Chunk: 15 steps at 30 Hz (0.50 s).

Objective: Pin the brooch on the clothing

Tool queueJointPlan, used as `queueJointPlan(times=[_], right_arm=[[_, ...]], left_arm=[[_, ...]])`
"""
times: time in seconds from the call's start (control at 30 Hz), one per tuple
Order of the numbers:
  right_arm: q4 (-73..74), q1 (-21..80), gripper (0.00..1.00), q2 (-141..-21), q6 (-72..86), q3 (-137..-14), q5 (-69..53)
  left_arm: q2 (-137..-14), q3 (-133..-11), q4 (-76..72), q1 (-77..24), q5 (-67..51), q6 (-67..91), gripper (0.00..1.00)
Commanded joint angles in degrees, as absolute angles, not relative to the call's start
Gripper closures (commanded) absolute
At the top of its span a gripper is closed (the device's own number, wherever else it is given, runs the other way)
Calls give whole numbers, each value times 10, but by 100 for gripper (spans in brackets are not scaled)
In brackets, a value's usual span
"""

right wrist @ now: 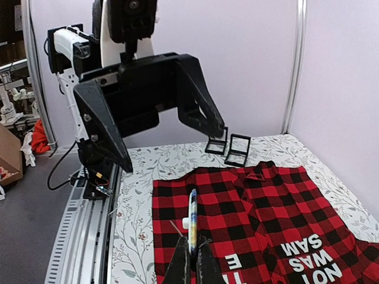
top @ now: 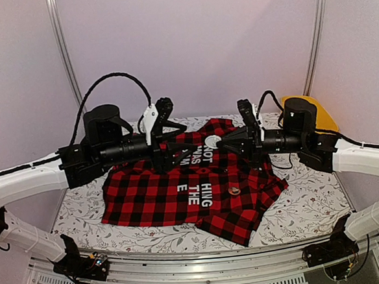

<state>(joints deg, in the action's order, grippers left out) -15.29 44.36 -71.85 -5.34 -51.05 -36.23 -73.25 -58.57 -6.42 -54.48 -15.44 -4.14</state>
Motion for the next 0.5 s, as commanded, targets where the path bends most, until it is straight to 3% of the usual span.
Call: queueJointPlan(times=[0.0,0.1,0.27,0.47], right_arm=[[-218,446,100,-687,-121,-435,-74],[-167,445,100,-732,-136,-422,23],[-174,441,100,-777,-70,-380,-53],[-222,437,100,-824,-3,-328,-65]], left_arm=[[-724,-549,-120,-531,-98,-7,26],[-762,-528,-86,-506,-54,59,25],[-845,-469,-18,-428,53,230,29],[-904,-403,-40,-394,108,307,30]])
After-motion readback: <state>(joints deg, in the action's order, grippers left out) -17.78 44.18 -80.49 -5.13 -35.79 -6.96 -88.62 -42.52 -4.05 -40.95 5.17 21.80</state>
